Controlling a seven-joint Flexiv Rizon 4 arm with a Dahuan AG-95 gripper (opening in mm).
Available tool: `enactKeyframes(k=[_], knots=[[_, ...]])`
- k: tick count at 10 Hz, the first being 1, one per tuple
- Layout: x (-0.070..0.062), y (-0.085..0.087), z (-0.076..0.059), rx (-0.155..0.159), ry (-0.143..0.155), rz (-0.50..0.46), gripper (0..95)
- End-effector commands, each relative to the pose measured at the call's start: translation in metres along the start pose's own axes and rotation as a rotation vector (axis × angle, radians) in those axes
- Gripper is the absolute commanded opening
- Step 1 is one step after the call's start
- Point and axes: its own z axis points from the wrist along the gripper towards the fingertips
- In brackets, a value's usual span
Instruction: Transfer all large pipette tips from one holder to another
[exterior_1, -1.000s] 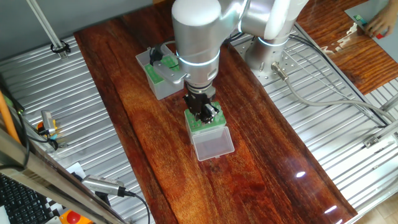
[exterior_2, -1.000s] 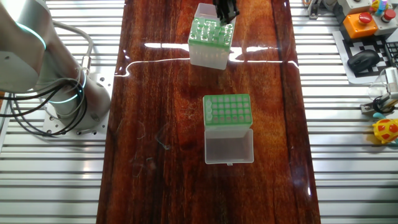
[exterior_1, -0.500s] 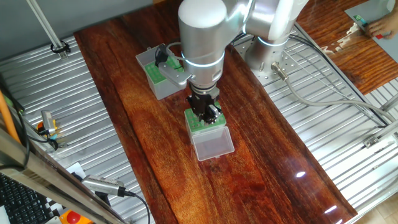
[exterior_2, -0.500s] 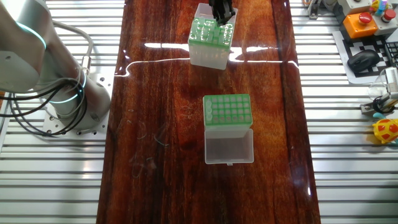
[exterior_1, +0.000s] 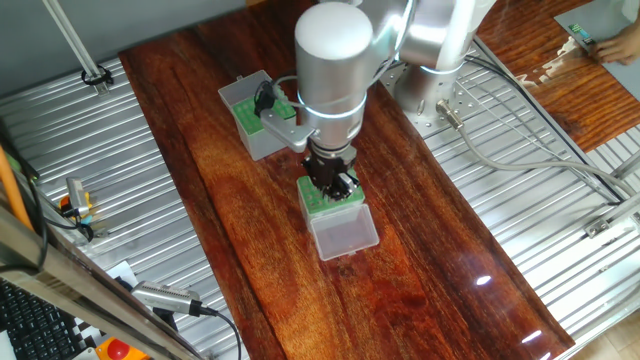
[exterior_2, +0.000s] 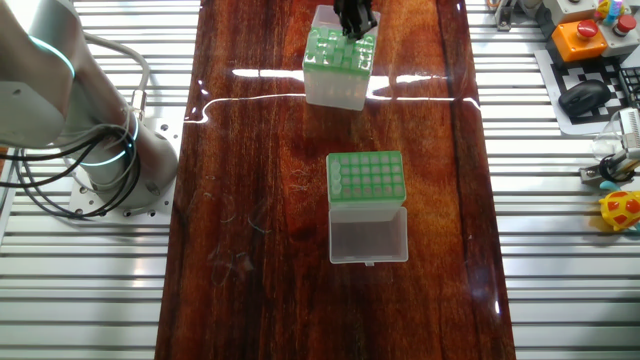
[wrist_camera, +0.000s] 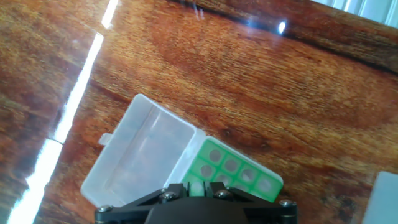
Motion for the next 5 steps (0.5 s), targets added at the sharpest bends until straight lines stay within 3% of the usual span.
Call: enactKeyframes(k=[1,3,5], knots=[[0.001,0.0,-0.005,-0.004,-0.001,-0.003,0.0],[0.004,-0.004,-0.021,-0.01,-0.004,-0.01,0.0],[0.006,-0.007,-0.047,-0.01,-0.003,-0.024,0.0]])
